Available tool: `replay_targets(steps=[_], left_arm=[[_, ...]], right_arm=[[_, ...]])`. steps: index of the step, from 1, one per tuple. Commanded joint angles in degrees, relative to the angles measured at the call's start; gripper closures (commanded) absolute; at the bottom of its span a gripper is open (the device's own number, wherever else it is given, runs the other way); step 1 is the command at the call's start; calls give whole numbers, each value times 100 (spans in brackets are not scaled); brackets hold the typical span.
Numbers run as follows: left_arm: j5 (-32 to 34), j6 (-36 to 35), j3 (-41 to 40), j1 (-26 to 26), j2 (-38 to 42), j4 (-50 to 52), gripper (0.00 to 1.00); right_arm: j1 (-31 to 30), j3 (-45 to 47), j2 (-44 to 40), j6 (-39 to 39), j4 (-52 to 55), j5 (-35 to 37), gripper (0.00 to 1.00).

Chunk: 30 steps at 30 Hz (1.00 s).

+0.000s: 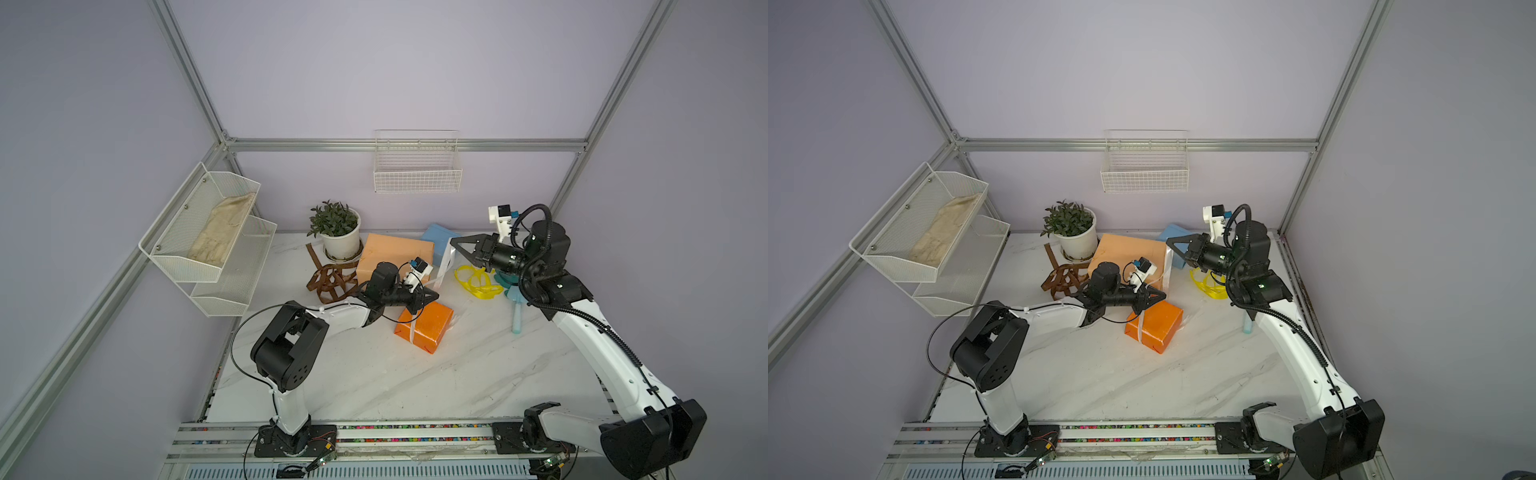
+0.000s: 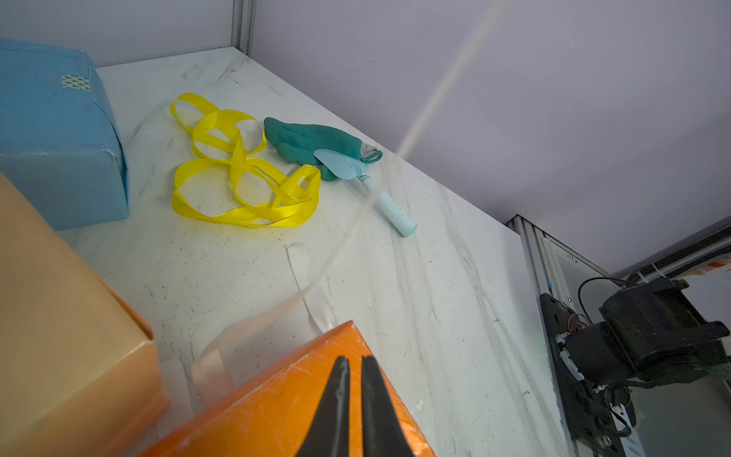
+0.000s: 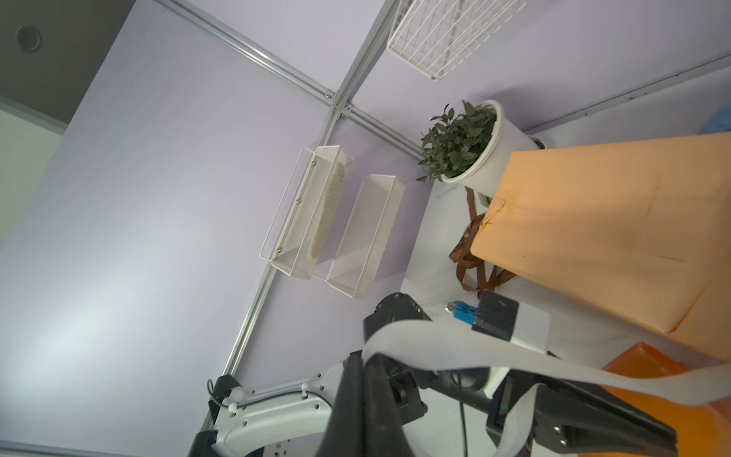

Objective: Untie the ribbon bows on the gift boxes
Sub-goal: Pull the ribbon from the gift box.

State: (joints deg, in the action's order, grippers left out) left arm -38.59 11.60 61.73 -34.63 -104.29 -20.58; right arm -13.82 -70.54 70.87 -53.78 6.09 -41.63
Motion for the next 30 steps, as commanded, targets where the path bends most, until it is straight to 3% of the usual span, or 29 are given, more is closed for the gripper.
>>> replay_targets(steps=[1, 4, 6, 8, 10, 14, 20, 25, 30], left_arm=[[-174, 27, 150, 0, 93, -195, 97], [-83, 27, 153, 5, 60, -190, 99], [143, 27, 135, 41, 61, -178, 71], [269, 27, 129, 86, 56, -203, 66], [544, 25, 142, 97, 52, -218, 52], [880, 27, 305, 97, -31, -255, 47], [826, 317, 578, 46, -230, -429, 41], [635, 318, 828, -125, -389, -431, 37], [928, 293, 887, -185, -422, -405, 37]], right_arm=[[102, 110, 120, -172, -301, 250, 100], [122, 139, 154, -218, -333, 206, 100], [119, 150, 111, -376, -542, 17, 100], [125, 155, 24, -454, -608, -52, 100], [118, 167, -117, -454, -486, -11, 100], [116, 410, -293, -685, -384, -166, 100], [-60, 998, -664, -1204, -655, -271, 100], [-395, 966, -582, -1317, -797, -280, 100], [-609, 752, -537, -1396, -761, -346, 100]])
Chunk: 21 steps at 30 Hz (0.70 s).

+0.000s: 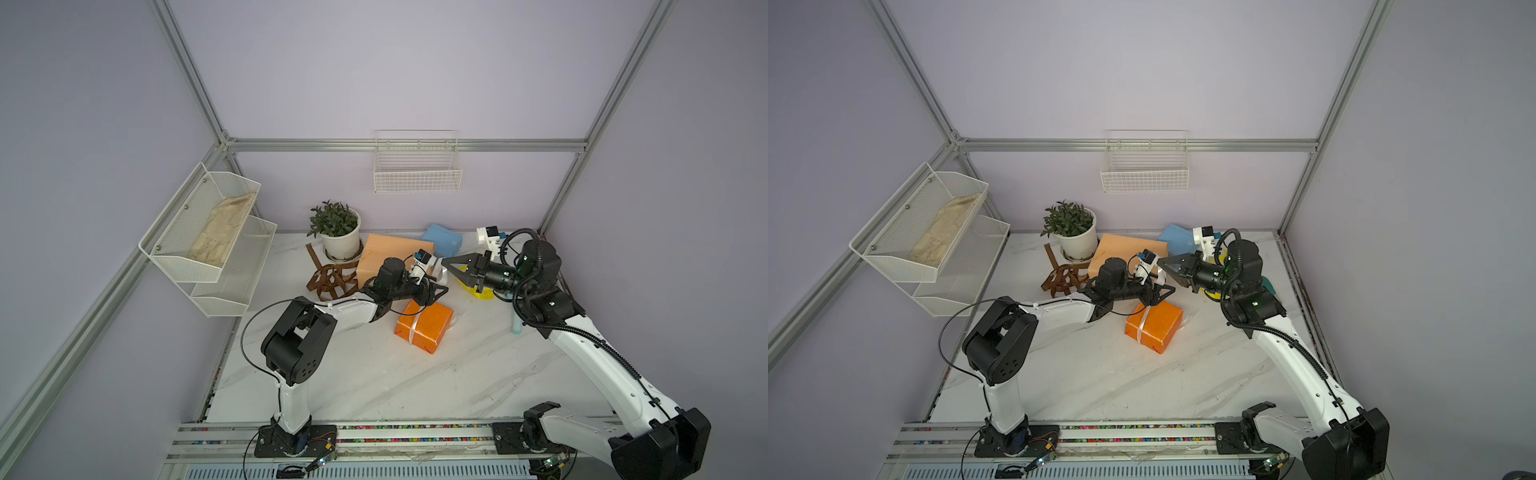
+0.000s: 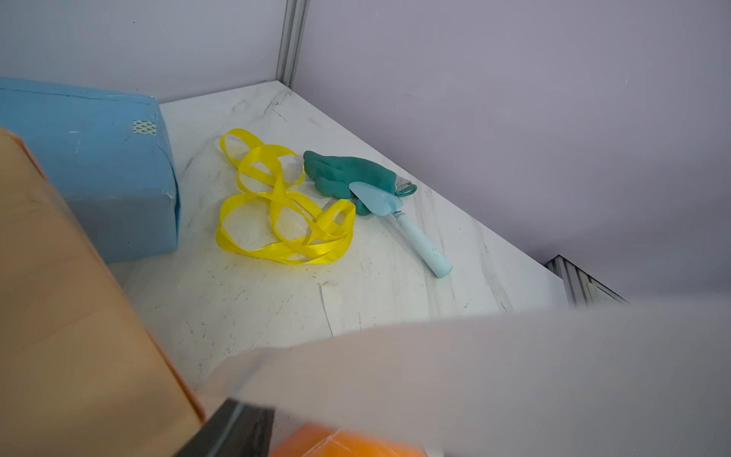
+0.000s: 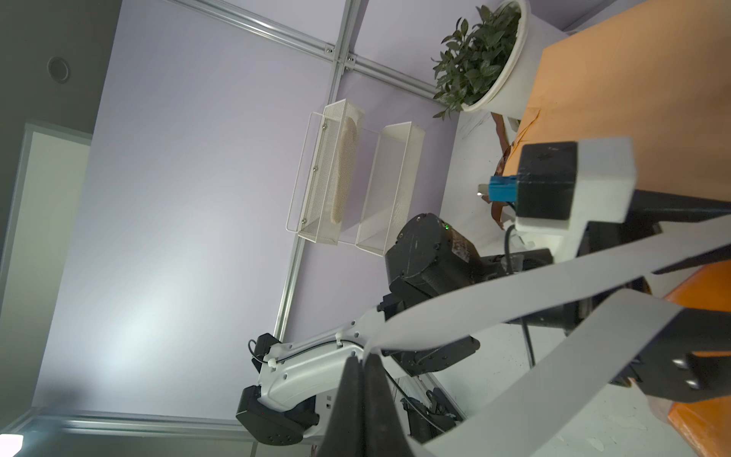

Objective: Untie the ribbon bows on the gift boxes
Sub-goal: Pull the ribbon from the gift box.

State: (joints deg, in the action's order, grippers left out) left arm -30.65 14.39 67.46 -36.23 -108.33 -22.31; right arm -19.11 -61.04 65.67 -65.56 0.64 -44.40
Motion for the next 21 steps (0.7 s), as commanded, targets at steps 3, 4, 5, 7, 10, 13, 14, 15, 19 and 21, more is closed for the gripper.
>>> replay_targets(steps=[3, 4, 5, 7, 10, 13, 14, 15, 19, 21], left_arm=[[450, -37, 298, -29, 21, -241, 36], [579, -57, 292, -25, 29, -242, 35], [728, -75, 278, -25, 49, -227, 35], [952, -90, 171, -20, 123, -188, 35], [1122, -118, 15, -24, 279, -26, 35], [1482, -138, -198, -25, 473, -11, 26], [1592, -138, -225, -25, 522, 17, 24], [1667, -147, -241, -25, 565, 33, 24], [1851, -78, -133, -39, 569, 20, 4], [1794, -38, -37, -31, 517, -26, 0]], right_arm=[[-92, -227, -189, -143, -14, 57, 100], [-88, -228, -225, -120, 49, 89, 100], [-92, -236, -256, -72, 122, 102, 100], [-90, -344, -274, 154, 415, 204, 100], [-84, -487, -254, 495, 899, 407, 100], [-86, -549, -169, 650, 1123, 461, 100], [-91, -529, -148, 667, 1122, 443, 100], [-91, -501, -133, 652, 1083, 426, 100], [-91, -392, -101, 576, 892, 318, 100], [-97, -394, -111, 638, 894, 327, 100]])
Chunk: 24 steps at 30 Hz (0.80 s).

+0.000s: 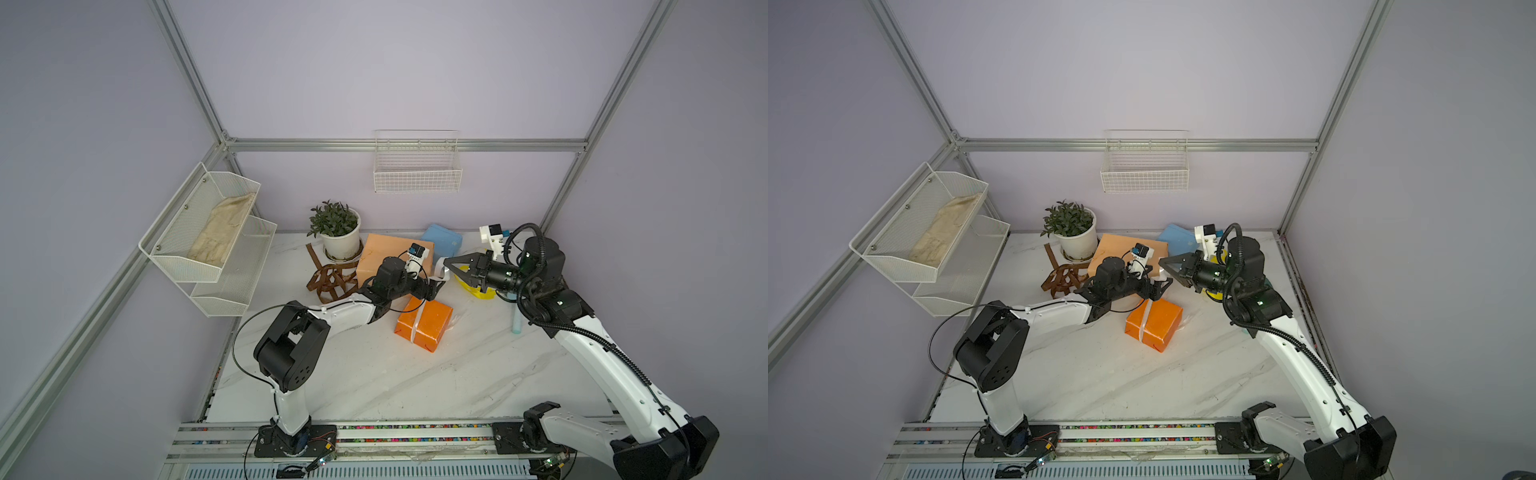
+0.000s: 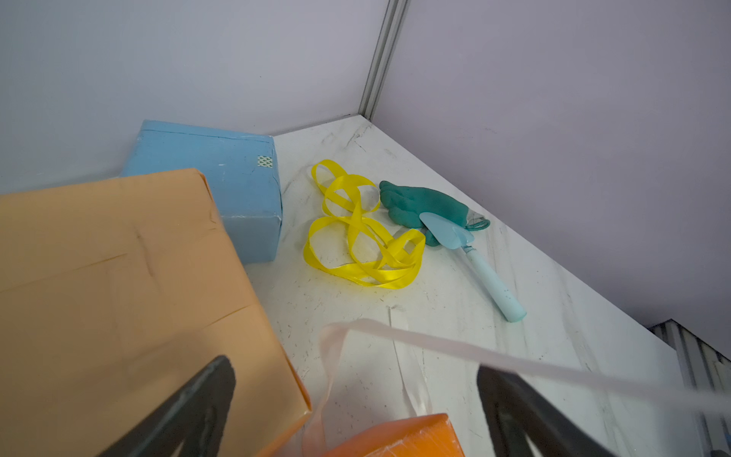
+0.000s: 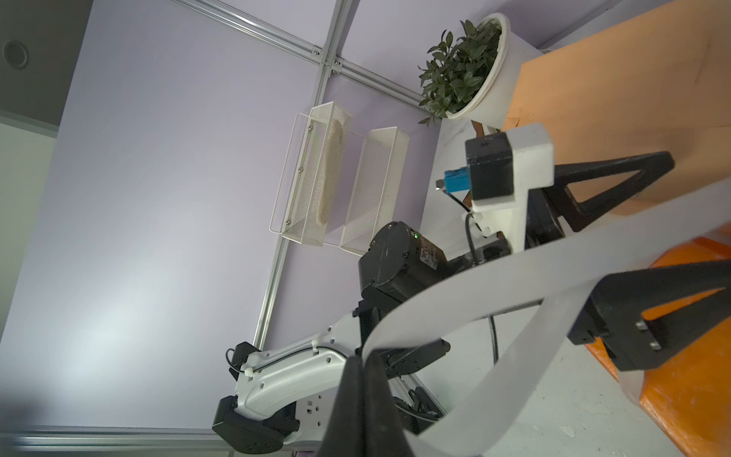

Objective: Untie the ribbon bows on the gift boxes
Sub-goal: Pull the ribbon from the gift box.

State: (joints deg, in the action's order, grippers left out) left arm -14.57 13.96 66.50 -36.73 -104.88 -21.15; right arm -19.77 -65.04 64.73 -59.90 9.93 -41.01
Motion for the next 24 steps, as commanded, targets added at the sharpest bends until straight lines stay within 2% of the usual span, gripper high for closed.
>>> replay_targets(steps=[1, 7, 13, 15, 24], left_arm=[[157, 19, 127, 4, 116, -139, 0], [147, 124, 392, -49, -121, -253, 0], [-994, 265, 1111, -129, -713, -451, 0], [-1181, 241, 1280, -222, -881, -444, 0], [-970, 482, 1293, -267, -1029, -418, 0]], right_arm=[[-33, 2, -11, 75, -57, -25, 100], [-32, 18, 96, 69, -158, -142, 100], [-53, 158, 164, -201, -658, -425, 100], [-49, 134, 155, -144, -613, -386, 100], [-53, 71, 212, -68, -599, -396, 100]])
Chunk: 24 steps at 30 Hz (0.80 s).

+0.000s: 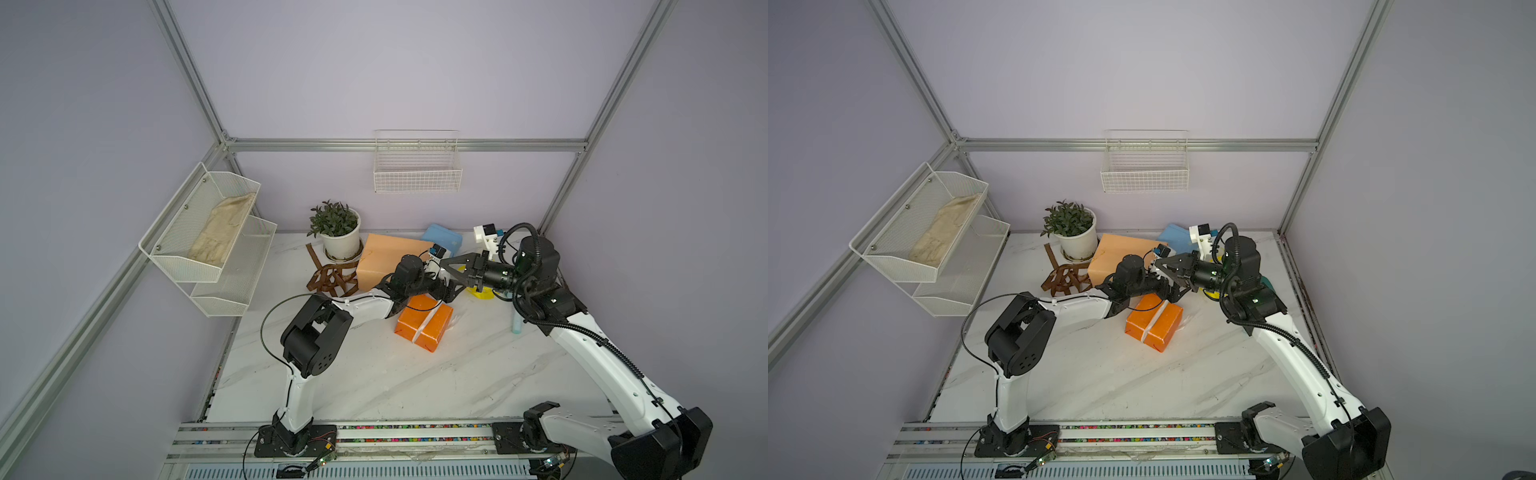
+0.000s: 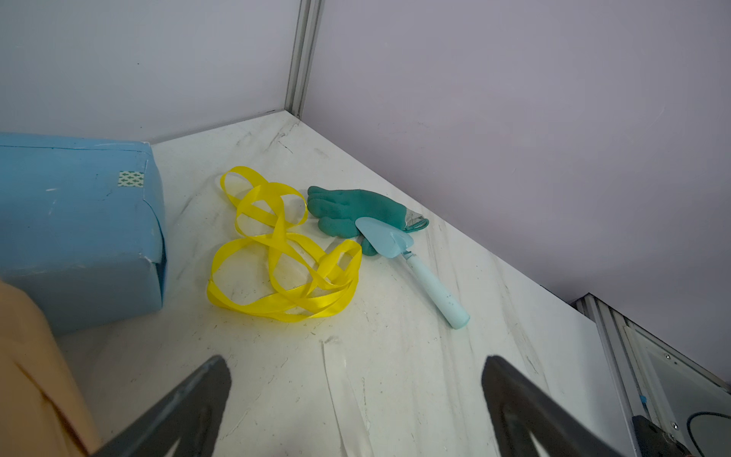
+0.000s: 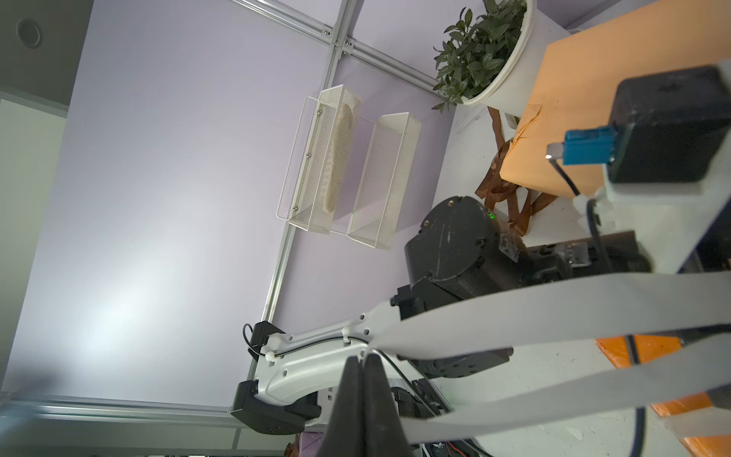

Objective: Untie the ribbon bows on the gift boxes
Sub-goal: Pull the ribbon from the gift box.

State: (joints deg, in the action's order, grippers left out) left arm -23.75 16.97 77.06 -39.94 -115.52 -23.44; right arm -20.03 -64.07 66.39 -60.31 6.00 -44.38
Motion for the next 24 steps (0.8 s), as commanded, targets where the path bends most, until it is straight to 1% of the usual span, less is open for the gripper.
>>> replay_targets(steps=[1, 3, 4, 6, 7, 9, 10, 11, 12, 15, 18, 21, 24], left_arm=[[-124, 186, 268, 71, 23, -138, 0], [-277, 149, 285, 74, 12, -86, 2], [-382, 120, 276, 76, -2, -94, 15], [-523, 118, 254, 82, 12, -82, 46], [-593, 115, 226, 91, 27, -74, 60], [-644, 114, 130, 114, 84, -62, 72], [-681, 102, 75, 126, 120, -48, 83], [-671, 91, 12, 143, 157, -23, 98], [-666, 74, -70, 152, 207, 3, 100], [-648, 2, -329, 212, 397, 97, 100], [-594, -77, -611, 267, 632, 208, 100], [-634, -81, -792, 312, 800, 335, 100], [-747, -98, -927, 321, 873, 463, 100]], right_arm=[[-21, -29, 56, -16, -204, -61, 100], [-22, -40, 88, 19, -204, -54, 100], [-27, -48, 92, 33, -204, -38, 100], [-19, -73, 101, 68, -173, -19, 100], [-17, -84, 106, 93, -156, 3, 100], [-13, -116, 112, 140, -122, 61, 100], [-8, -138, 121, 170, -101, 87, 100], [-1, -148, 134, 206, -91, 93, 100], [29, -141, 141, 234, -90, 120, 100], [159, -71, 180, 297, -90, 240, 100], [444, 96, 155, 307, -133, 425, 100], [624, 176, 95, 394, -86, 790, 100], [783, 333, 16, 569, -28, 1351, 100]])
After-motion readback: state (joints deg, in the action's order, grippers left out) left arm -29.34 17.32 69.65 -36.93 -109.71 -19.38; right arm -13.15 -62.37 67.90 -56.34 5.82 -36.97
